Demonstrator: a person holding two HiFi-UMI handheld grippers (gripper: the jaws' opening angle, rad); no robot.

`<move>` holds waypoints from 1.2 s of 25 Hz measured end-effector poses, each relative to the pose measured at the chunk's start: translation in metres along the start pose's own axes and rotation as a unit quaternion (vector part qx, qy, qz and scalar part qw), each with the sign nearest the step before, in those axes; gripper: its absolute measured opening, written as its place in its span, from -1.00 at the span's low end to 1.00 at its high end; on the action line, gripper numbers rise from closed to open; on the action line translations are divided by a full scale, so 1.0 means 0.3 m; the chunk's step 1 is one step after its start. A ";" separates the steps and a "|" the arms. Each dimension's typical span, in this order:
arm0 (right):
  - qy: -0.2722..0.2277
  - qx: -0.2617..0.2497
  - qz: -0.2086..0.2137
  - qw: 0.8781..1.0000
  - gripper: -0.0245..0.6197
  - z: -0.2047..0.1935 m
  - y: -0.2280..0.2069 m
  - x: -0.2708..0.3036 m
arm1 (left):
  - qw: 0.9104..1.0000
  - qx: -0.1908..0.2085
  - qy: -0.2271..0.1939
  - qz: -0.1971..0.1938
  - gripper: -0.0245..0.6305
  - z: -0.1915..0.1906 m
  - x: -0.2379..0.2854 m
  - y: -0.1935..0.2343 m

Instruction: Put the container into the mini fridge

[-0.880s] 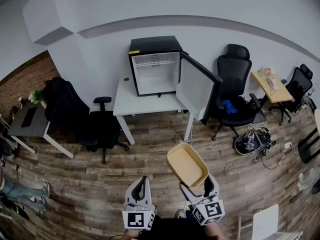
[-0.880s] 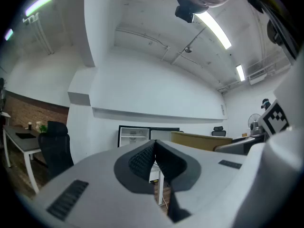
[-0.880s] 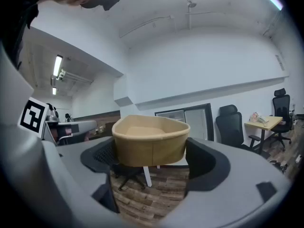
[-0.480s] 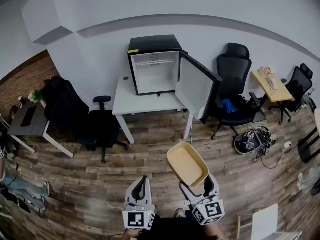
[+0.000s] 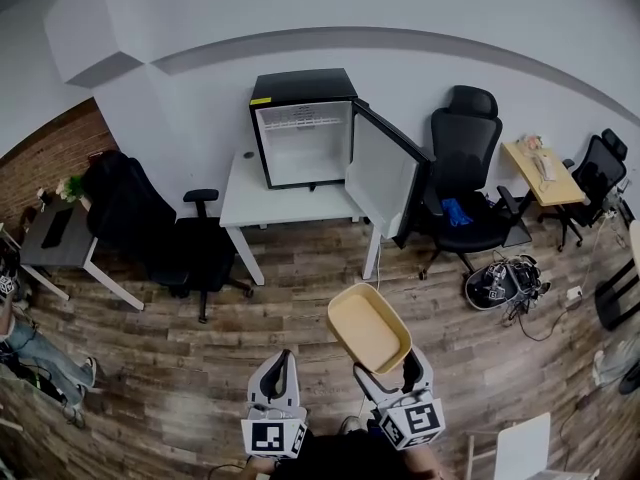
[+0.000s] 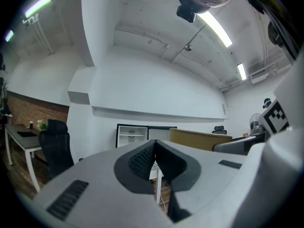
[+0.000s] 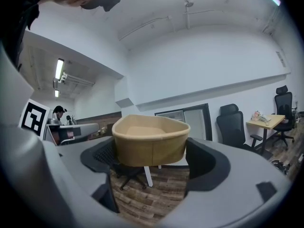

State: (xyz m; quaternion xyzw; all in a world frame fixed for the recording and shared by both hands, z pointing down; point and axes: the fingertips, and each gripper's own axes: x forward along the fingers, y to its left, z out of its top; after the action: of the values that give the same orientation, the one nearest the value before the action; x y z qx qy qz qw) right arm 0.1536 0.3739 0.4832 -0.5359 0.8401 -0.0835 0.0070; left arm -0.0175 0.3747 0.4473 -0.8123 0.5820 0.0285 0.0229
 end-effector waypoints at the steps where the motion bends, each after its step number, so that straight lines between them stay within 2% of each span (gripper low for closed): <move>1: 0.002 0.000 0.003 1.000 0.51 -0.003 -0.013 -0.005 | 1.000 0.001 0.002 0.003 -0.90 -0.003 0.002 -0.012; 8: 0.006 -0.003 0.031 0.999 0.51 -0.006 -0.107 -0.020 | 1.000 0.002 0.007 0.029 -0.90 -0.005 0.038 -0.089; 15: 0.013 0.006 0.039 0.999 0.51 -0.025 -0.162 0.068 | 0.999 0.003 0.021 0.040 -0.90 -0.038 0.133 -0.068; 21: 0.018 -0.003 0.034 0.999 0.51 -0.009 -0.200 0.235 | 0.999 -0.008 0.020 0.037 -0.90 -0.079 0.305 0.027; 30: 0.017 -0.017 0.006 1.000 0.51 0.052 -0.237 0.625 | 1.000 -0.013 -0.004 0.016 -0.90 -0.053 0.632 0.280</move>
State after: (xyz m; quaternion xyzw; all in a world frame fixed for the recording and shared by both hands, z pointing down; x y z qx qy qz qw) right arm 0.1392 0.1734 0.4928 -0.5294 0.8446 -0.0779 -0.0160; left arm -0.0360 0.1677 0.4492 -0.8031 0.5943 0.0398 0.0143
